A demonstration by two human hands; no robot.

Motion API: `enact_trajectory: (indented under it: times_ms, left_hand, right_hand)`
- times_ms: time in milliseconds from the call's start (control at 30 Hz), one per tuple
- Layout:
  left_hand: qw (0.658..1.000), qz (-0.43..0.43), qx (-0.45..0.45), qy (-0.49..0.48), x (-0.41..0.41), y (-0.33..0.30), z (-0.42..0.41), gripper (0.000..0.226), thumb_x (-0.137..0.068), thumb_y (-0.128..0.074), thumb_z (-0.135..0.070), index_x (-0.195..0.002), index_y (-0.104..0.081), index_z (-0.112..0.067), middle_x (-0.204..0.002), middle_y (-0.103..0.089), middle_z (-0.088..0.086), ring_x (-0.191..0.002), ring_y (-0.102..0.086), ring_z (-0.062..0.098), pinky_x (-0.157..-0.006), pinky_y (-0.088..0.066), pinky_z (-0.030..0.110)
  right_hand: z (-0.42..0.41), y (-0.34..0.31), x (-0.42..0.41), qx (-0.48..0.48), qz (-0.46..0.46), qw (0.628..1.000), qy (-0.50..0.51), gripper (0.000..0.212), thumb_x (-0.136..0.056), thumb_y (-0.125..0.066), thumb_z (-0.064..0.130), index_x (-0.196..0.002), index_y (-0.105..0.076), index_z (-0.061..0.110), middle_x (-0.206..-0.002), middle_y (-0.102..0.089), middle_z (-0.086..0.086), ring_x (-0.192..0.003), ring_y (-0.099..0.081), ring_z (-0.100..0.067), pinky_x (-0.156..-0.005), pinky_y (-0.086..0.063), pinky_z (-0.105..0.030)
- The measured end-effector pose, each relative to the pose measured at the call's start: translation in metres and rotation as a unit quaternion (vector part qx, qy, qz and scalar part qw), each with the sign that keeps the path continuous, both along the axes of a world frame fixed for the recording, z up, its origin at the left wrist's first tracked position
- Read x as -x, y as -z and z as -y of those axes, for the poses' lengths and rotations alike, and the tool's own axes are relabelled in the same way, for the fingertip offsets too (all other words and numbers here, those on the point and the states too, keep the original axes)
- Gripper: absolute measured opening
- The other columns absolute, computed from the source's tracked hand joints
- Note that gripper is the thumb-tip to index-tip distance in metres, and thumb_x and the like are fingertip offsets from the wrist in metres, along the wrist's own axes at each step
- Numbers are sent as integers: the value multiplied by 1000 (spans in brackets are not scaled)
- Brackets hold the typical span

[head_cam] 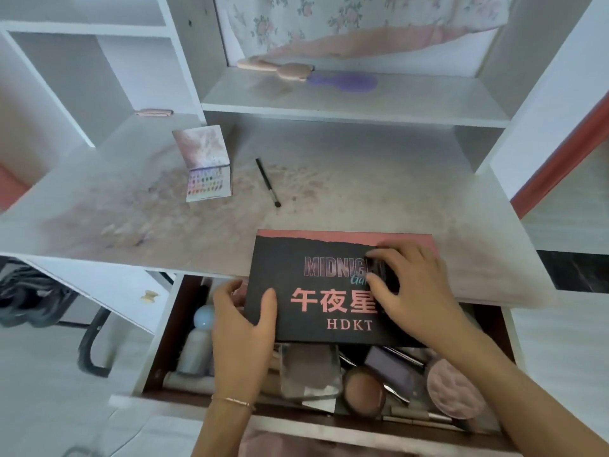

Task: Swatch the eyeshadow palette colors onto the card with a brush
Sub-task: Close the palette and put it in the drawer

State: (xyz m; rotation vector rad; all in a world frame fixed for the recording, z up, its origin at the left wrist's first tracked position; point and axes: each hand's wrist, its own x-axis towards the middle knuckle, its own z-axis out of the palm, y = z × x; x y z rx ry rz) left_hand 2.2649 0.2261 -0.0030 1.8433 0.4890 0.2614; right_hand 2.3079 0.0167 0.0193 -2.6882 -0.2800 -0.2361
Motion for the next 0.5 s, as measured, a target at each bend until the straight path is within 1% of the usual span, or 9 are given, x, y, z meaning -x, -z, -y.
enact_trajectory:
  times_ms: [67,100,167,233,300,400,433,467,500]
  left_hand:
    - [999,-17,17,40,-1,1,-2,35,-84,-56,-34,-114,-39,-36,-107,-58,-9,-96,-58,2,-80,-49,25]
    - [998,-20,15,51,-2,1,-4,37,-85,-55,-34,-118,-39,-36,-109,-58,-9,-98,-58,4,-84,-50,28]
    - [998,-17,3,61,-1,2,-4,40,-86,-54,-33,-123,-40,-35,-111,-57,-11,-102,-57,6,-89,-48,31]
    - [998,-13,-11,64,2,1,-6,38,-86,-54,-31,-121,-41,-38,-111,-56,-15,-103,-55,5,-90,-46,29]
    - [997,-21,-5,74,5,2,-11,36,-85,-55,-30,-118,-44,-37,-111,-58,-15,-100,-58,3,-86,-48,26]
    - [990,-63,1,124,4,1,-27,33,-85,-56,-33,-114,-40,-38,-104,-60,-17,-86,-61,-5,-67,-51,15]
    - [987,-77,-2,141,3,2,-31,33,-86,-54,-35,-115,-39,-37,-103,-60,-17,-85,-62,-5,-64,-51,14]
    - [984,-87,-2,152,3,1,-35,33,-87,-52,-37,-117,-39,-36,-104,-60,-17,-85,-63,-2,-66,-52,17]
    - [983,-94,1,159,2,1,-37,34,-87,-50,-39,-119,-39,-35,-105,-60,-15,-86,-63,3,-71,-54,24]
  right_hand:
    - [-1,-2,-22,32,-8,999,8,39,-87,-49,37,-124,-52,24,-132,-47,2,-124,-32,-16,-101,-17,-32]
    - [-4,-2,-31,47,-20,999,6,41,-88,-46,39,-126,-49,25,-134,-47,2,-125,-33,-17,-102,-17,-34]
    - [-10,-3,-43,73,-33,997,0,41,-90,-42,40,-126,-50,24,-128,-50,1,-119,-38,-19,-98,-24,-36]
    - [-18,-4,-46,83,-23,996,-15,38,-90,-40,41,-121,-54,23,-115,-54,-1,-107,-42,-18,-87,-30,-33]
    - [-25,-3,-41,84,-11,996,-43,36,-91,-40,41,-116,-57,22,-105,-55,-1,-97,-43,-16,-78,-29,-28]
    - [-30,-1,-27,83,11,994,-73,35,-89,-43,40,-114,-59,21,-99,-56,-1,-91,-46,-17,-76,-29,-28]
    - [-30,-1,-22,82,15,993,-78,37,-87,-44,40,-114,-60,21,-97,-57,-1,-90,-48,-18,-76,-30,-28]
    - [-31,-1,-17,81,12,993,-84,37,-86,-44,40,-114,-60,21,-97,-58,-1,-90,-49,-18,-76,-31,-28]
    - [-32,-1,-14,79,7,993,-92,36,-86,-46,39,-115,-60,21,-97,-57,-1,-90,-49,-19,-76,-32,-28]
